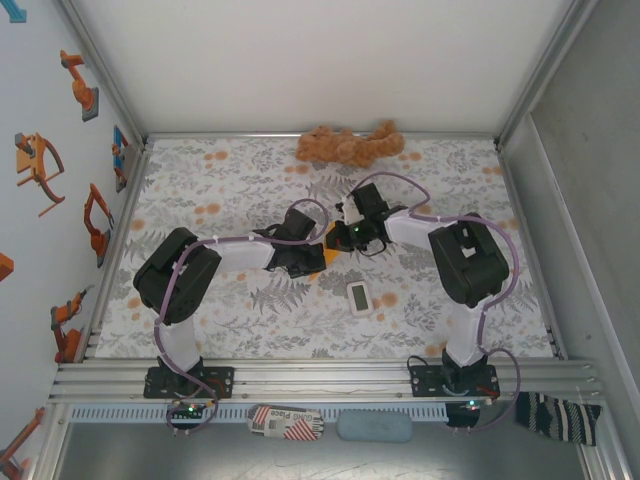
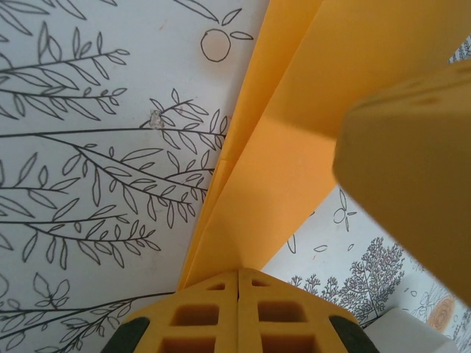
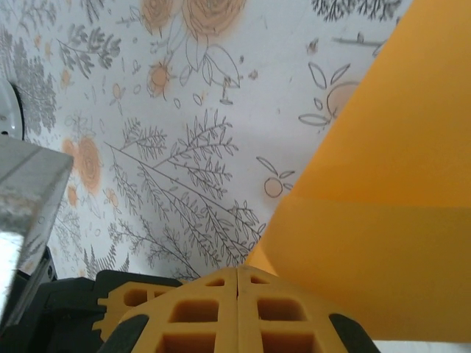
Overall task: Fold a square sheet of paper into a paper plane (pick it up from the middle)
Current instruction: Fold the wing for the fifth time at the center of the table.
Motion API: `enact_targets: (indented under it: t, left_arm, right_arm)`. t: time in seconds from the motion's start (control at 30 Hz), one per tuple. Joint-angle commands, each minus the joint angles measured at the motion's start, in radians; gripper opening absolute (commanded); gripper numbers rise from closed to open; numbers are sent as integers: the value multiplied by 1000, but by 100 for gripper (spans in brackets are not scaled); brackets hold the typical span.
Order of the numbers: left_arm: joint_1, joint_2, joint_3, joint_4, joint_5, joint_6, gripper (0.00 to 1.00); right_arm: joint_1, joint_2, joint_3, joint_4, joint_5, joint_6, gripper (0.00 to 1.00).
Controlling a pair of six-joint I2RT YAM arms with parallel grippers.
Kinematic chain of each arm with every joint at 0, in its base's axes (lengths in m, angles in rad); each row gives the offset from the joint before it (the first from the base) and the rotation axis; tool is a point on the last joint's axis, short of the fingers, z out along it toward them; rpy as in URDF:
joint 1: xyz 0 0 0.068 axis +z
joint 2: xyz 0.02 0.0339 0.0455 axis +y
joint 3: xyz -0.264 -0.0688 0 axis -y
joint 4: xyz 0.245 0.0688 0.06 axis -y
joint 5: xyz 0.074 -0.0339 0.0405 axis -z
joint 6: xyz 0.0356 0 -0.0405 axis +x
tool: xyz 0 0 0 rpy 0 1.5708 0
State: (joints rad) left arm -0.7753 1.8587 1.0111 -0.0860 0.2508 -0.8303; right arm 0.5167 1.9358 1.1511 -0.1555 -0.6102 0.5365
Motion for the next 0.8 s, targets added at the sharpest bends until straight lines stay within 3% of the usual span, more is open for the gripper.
enact_targets:
  t: [0.0, 0.3, 0.77]
  left_arm:
    - [-1, 24, -31, -47, -13, -9, 3]
    - [-3, 27, -66, -55, -2, -28, 3]
    - [-7, -5, -141, -9, 12, -47, 3]
  right_arm:
    - [5, 28, 20, -67, 23, -39, 0]
    - [-23, 77, 27, -40, 29, -73, 0]
    - [-271, 140, 74, 69, 5, -51, 0]
